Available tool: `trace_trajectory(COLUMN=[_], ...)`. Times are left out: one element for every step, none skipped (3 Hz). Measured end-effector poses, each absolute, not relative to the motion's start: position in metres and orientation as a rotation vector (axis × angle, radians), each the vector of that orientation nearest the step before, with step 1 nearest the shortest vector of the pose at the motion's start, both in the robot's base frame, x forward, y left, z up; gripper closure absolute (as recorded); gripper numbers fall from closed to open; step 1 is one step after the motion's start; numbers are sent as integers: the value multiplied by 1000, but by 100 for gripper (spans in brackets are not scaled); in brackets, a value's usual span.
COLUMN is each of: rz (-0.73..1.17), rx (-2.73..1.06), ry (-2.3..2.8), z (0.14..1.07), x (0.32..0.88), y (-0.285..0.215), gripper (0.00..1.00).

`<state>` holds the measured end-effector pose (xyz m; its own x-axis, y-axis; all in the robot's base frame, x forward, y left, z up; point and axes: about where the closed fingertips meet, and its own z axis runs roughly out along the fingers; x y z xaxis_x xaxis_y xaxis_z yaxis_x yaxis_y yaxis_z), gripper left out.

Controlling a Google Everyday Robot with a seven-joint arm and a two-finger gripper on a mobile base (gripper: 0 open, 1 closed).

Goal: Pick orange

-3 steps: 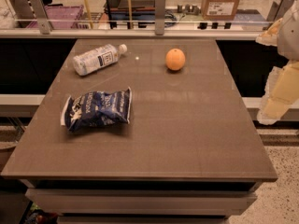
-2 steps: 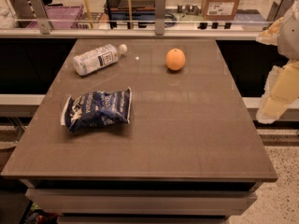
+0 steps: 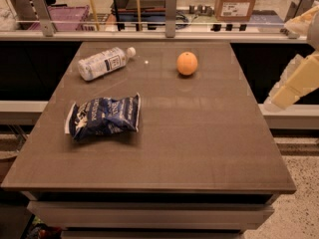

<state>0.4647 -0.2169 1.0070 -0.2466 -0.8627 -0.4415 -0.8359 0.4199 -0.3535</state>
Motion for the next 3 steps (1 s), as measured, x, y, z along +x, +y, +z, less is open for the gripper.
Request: trace_trajectory(rz=[50, 201, 226], rx=[-1230, -1047, -1020], ry=[2095, 2123, 2133], z=[1013, 1012, 1012], x=[485, 505, 506], y=[-216, -213, -210], gripper=[0, 0, 0])
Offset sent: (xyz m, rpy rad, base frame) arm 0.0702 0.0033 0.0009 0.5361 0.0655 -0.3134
